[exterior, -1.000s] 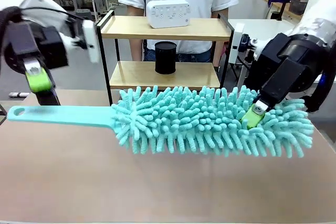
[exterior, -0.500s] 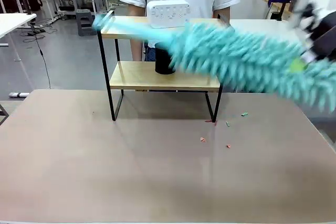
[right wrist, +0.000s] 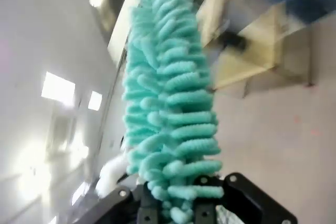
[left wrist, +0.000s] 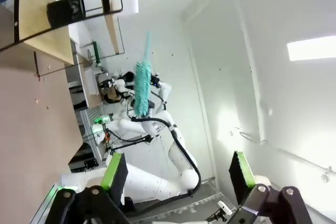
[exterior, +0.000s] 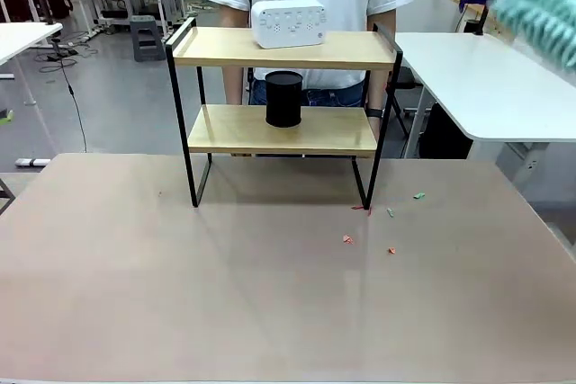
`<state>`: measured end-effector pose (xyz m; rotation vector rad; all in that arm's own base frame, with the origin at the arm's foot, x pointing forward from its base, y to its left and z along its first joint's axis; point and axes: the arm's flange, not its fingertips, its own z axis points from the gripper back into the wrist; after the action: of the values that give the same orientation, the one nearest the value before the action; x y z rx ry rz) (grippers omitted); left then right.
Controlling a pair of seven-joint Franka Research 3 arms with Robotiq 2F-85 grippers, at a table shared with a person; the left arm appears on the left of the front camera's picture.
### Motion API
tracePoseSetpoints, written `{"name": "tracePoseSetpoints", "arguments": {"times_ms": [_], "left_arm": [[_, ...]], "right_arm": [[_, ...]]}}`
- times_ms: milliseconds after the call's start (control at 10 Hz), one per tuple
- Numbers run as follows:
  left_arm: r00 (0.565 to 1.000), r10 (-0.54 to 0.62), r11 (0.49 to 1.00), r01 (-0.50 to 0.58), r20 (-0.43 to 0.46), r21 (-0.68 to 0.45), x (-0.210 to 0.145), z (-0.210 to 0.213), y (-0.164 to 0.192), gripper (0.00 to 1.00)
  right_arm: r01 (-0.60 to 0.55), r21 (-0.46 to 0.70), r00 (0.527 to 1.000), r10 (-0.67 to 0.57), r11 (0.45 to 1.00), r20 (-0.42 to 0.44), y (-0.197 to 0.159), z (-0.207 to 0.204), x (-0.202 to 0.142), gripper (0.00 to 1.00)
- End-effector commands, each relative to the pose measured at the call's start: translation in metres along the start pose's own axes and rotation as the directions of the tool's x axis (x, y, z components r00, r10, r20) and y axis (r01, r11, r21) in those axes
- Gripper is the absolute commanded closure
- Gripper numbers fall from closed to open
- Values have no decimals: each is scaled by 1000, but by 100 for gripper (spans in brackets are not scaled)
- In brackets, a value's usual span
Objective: Clean the shelf.
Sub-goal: Hand the Duster back to the human.
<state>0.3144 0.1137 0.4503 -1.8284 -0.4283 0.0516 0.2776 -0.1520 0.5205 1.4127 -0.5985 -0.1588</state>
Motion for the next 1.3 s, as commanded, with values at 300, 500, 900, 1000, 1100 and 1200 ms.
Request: {"name": "tracePoseSetpoints", "arguments": {"times_ms": [300, 500, 900, 1000, 1100, 1200], "left_arm": [[998, -3, 1000, 5, -59, 22, -15, 4, -11, 0], [998, -3, 1000, 5, -59, 22, -15, 4, -11, 0], [998, -3, 1000, 5, -59, 22, -15, 4, -11, 0], [998, -3, 1000, 5, -59, 22, -15, 4, -11, 0], [998, -3, 1000, 5, -59, 22, -15, 4, -11, 0], [998, -3, 1000, 5, -59, 22, -15, 4, -11, 0]], "right_arm": [[165, -236, 972, -118, 958, 201, -62, 0, 3, 100], [165, -236, 972, -118, 958, 201, -62, 0, 3, 100], [165, -236, 972, -118, 958, 201, -62, 0, 3, 100], [165, -236, 972, -118, 958, 201, -62, 0, 3, 100], [165, -236, 972, -118, 958, 201, -62, 0, 3, 100], [165, -236, 972, -118, 958, 201, -62, 0, 3, 100]]}}
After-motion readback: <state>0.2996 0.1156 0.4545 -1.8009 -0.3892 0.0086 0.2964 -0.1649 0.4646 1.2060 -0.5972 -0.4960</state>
